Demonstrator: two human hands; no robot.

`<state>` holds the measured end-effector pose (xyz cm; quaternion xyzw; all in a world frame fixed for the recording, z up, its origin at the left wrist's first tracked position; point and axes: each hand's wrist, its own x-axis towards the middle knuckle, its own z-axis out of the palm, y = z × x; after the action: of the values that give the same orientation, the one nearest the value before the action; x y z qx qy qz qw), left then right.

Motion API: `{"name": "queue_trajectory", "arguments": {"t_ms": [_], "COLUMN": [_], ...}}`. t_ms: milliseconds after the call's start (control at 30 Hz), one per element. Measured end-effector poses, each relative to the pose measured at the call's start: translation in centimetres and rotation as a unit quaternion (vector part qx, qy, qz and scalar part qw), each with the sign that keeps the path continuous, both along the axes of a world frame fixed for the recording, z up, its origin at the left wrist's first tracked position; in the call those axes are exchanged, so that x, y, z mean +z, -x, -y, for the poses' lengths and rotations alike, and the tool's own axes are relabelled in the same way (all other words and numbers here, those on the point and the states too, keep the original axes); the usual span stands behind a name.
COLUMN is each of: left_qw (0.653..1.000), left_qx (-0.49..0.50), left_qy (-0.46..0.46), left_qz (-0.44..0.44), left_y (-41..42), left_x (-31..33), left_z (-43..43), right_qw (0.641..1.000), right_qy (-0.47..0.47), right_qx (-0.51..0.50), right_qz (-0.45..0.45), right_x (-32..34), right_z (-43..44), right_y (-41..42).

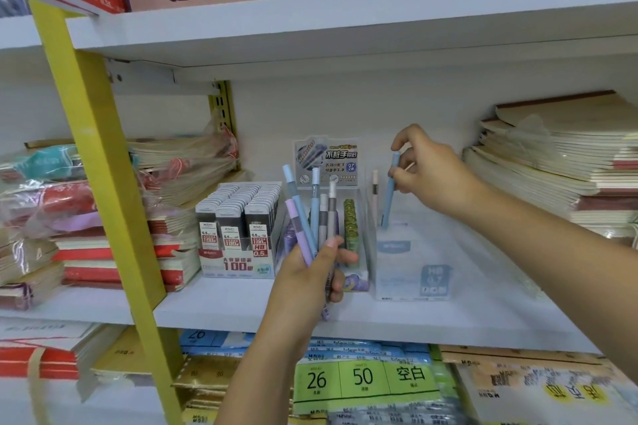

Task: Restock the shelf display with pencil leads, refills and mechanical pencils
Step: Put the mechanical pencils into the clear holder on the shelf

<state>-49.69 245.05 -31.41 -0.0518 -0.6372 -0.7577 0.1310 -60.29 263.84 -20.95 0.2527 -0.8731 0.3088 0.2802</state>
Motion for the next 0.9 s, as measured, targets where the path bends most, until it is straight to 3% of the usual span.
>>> {"name": "queue_trajectory", "arguments": {"t_ms": [267,600,700,767,833,900], "left_qw": [1.000,1.000,0.999,0.999,0.999,0.998], "left_qx": [-0.007,-0.022,-0.033,-0.039,-0.046,-0.057], "left_qy": [-0.004,-0.006,-0.015,-0.020,-0.020,-0.010], "left_qz": [-0.005,-0.003,-0.007,-0.012,-0.016,-0.023], "left_y": [0.0,-0.7,-0.9,-1.0,-1.1,-1.3], "left_x": [-0.1,0.5,0.8,1.1,1.3,1.3], "left_z": [0.3,0.5,0.5,0.4,0.2,-0.2], "right_qw": [1.000,0.982,0.988,0.998,0.974,0.953], "right_qy": [-0.007,-0.158,-0.051,0.055,0.133,0.166], "right_qx": [-0.002,-0.103,-0.097,0.002,0.121,0.169], "right_qz": [0.016,0.005,-0.107,-0.017,0.138,0.188], "right_x": [-1.0,-0.3,0.0,0.1,-0.1,-0.5], "right_z": [0.4,1.7,1.7,2.0,2.6,2.9], "right_y": [0.8,-0.2,-2.4,-4.3,-6.1,-6.9]}}
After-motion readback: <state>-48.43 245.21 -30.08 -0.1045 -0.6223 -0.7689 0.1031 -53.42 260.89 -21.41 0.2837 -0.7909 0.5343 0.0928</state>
